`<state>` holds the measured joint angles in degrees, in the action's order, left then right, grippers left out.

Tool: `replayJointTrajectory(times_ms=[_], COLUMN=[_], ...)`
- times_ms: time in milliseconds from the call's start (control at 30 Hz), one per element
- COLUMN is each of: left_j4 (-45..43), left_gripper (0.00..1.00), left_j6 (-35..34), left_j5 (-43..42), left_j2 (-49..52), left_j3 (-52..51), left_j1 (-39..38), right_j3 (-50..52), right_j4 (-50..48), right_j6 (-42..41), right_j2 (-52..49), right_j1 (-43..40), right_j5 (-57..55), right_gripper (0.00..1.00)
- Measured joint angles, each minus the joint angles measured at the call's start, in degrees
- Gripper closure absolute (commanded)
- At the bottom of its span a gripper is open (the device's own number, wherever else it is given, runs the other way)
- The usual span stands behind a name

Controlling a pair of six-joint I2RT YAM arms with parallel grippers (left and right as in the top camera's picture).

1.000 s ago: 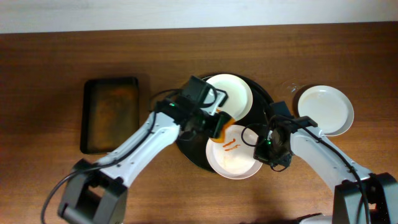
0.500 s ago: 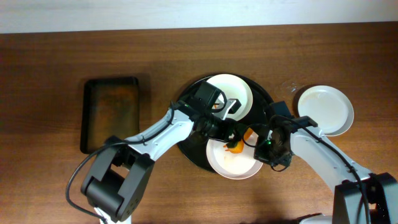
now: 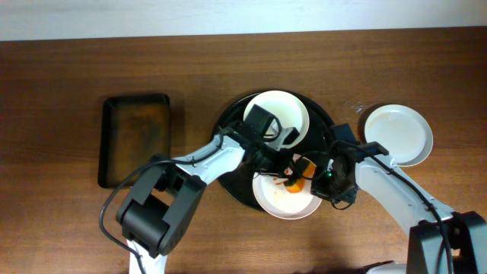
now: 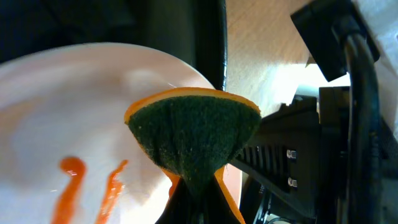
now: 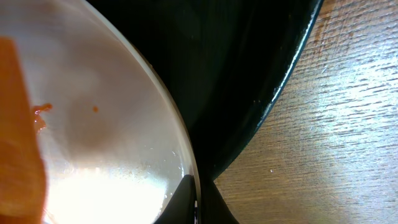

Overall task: Clean dirty plates on tray and stack at the side
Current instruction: 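Scrub the held plate with the sponge in the left gripper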

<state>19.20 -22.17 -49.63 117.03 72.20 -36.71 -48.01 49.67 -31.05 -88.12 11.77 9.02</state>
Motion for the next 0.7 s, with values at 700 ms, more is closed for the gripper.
replayJointTrajectory(times_ms=[700], left_j4=[6.91], left_gripper=[1.00], left_j6=[0.04], left_j5=[25.53], left_j2=[-0.92], left_j3=[1.18], left_j1=[-3.15], right_j3=[0.00], right_j4=[0.11], right_j6=[0.02], right_j2=[0.00], right_j1=[-0.02], right_j5=[0.00], right_gripper=[0.96])
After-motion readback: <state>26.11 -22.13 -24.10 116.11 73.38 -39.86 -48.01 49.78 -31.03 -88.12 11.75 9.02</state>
